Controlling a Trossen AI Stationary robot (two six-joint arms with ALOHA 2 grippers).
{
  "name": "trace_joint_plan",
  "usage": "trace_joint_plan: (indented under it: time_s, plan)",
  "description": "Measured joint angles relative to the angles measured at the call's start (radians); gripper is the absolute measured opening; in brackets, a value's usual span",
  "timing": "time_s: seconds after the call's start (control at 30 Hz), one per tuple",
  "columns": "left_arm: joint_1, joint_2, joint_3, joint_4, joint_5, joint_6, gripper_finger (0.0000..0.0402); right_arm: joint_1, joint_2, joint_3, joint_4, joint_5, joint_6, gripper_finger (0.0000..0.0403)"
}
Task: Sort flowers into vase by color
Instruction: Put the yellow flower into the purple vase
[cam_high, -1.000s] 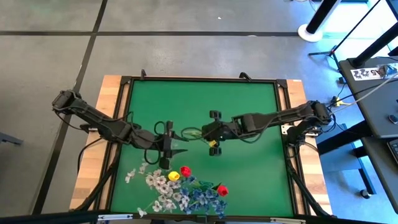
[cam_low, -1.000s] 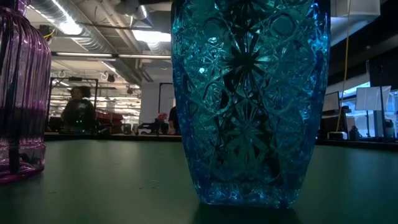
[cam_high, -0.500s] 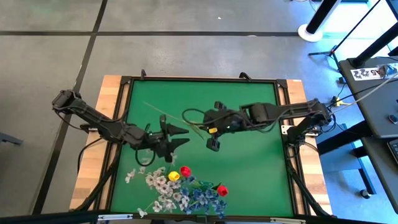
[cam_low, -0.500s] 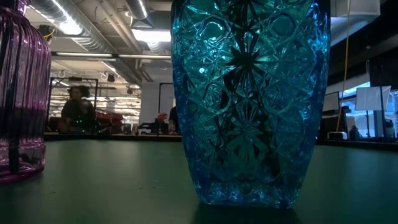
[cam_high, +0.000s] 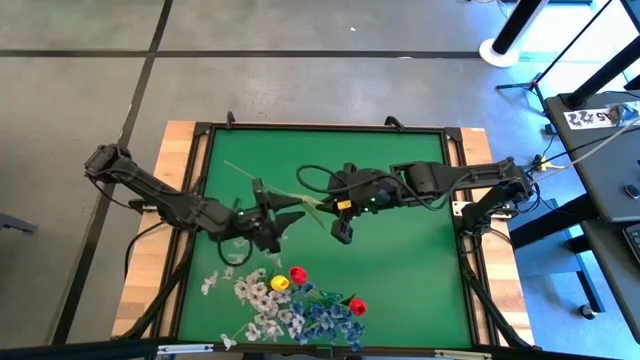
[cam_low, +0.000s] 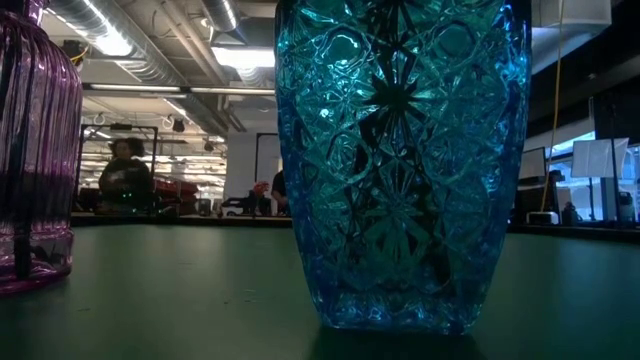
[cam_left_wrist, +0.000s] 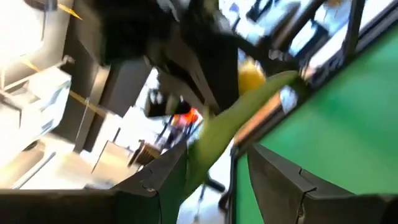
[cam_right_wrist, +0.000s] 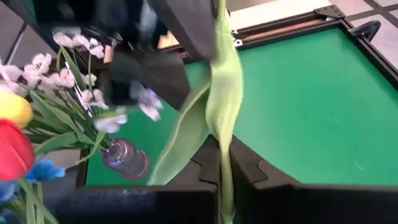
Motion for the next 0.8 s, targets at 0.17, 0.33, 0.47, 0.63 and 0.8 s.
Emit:
trace_joint_plan:
  time_s: [0.17, 0.33, 0.47, 0.63, 0.8]
  plan:
    - [0.018, 0.056, 0.002, 0.018, -0.127, 0.061, 0.0158, -0.004, 0.000, -0.001, -0.002, 0.007, 0.026, 0.0004]
    - [0.026, 0.119, 0.064, 0.024, -0.300, 0.087, 0.0136, -0.018, 0.011, -0.001, -0.003, 0.039, 0.088, 0.0008]
    - [0.028, 0.168, 0.144, 0.013, -0.415, 0.111, 0.0119, -0.033, 0.015, 0.001, 0.011, 0.053, 0.127, 0.0009]
    - [0.028, 0.222, 0.184, 0.003, -0.479, 0.198, 0.0100, -0.033, 0.022, 0.000, 0.075, 0.044, 0.150, 0.0004]
    - [0.031, 0.248, 0.187, 0.002, -0.478, 0.189, 0.0072, -0.033, 0.026, -0.001, 0.106, 0.029, 0.180, 0.0011]
